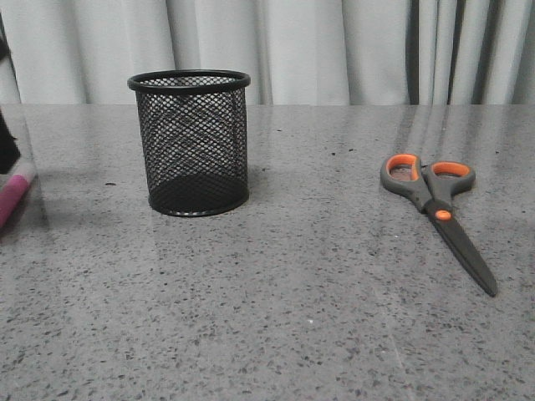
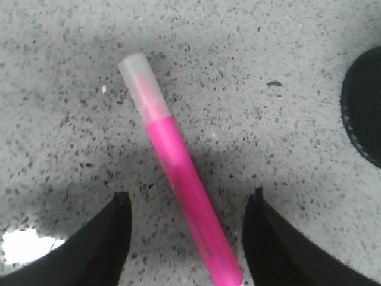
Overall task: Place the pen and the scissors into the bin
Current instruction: 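Lower the left gripper and close it around the pink highlighter, then lift the pink highlighter upright with the left gripper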
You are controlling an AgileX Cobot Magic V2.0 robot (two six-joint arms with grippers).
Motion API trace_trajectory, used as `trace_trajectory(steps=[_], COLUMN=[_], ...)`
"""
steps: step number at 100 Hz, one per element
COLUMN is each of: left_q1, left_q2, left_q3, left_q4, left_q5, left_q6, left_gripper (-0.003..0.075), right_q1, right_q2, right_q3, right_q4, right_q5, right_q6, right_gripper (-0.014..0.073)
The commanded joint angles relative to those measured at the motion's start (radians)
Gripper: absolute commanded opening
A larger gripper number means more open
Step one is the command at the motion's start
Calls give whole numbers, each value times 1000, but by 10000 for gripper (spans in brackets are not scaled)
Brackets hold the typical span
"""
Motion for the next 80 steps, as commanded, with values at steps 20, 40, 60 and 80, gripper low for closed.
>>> trace_trajectory(steps=[20, 40, 60, 80], left_q1=[-75, -75, -75, -99], left_q2=[97, 138, 161, 183], left_q3=[-128, -165, -165, -165], left_q4=[128, 196, 196, 192], left_q5=[-19, 14, 18, 20], left_q6=[-126, -165, -168, -168], left_gripper=[368, 368, 368, 368], right_q1=[-7, -7, -7, -7], right_q2=[-3, -3, -3, -3], right_q3=[-34, -34, -34, -34], right_q4=[14, 14, 14, 14], right_q5=[-56, -56, -72, -76], right_q6=[-15, -24, -24, -24], right_gripper=[434, 434, 434, 434])
